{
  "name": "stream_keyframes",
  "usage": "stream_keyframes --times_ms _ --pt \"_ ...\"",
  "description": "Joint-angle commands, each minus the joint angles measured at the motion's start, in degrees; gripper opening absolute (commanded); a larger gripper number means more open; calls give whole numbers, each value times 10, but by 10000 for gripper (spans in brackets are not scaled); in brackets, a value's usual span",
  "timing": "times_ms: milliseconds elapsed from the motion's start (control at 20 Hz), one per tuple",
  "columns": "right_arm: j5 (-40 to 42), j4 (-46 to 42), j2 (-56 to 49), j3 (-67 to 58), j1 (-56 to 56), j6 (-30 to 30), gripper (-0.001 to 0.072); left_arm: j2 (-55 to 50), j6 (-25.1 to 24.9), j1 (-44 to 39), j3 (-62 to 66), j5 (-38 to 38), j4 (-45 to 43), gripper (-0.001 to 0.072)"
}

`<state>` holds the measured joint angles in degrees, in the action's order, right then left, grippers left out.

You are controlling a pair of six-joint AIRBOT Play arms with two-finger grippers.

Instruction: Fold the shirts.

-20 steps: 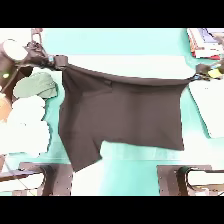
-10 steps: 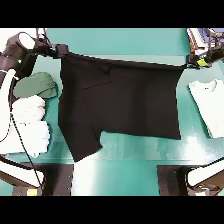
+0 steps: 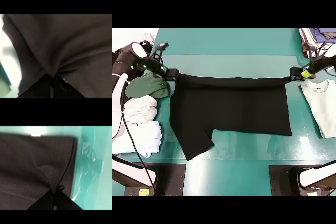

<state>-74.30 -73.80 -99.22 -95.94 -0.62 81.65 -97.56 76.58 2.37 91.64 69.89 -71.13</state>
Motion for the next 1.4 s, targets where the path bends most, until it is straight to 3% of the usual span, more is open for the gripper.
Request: stream_keyframes --times_ms 0,50,100,150,200,250,400,500,950,1150,1350 --pt "41 4 31 83 -5 0 19 0 -3 1 -54 2 5 28" --pt "43 4 38 99 -5 0 18 0 8 1 -57 3 4 30" --pt "43 8 45 109 -4 0 25 0 27 2 -57 2 4 173" --pt "42 8 50 116 -4 0 191 0 43 2 -54 3 4 518" --pt "33 8 52 115 -4 0 408 0 45 2 -52 11 4 583" --pt "17 7 57 108 -1 0 409 5 44 2 -51 26 3 484" --pt "-6 5 101 122 17 0 409 51 49 2 -61 86 -9 487" --pt "-2 5 160 172 36 -1 408 117 53 2 -119 84 -10 487" --pt "69 7 379 397 78 -9 408 428 138 1 -549 45 -4 488" --pt "73 8 406 406 78 -8 408 475 150 1 -629 25 1 487" --pt "66 9 419 406 77 -8 408 475 148 1 -669 -60 55 487"
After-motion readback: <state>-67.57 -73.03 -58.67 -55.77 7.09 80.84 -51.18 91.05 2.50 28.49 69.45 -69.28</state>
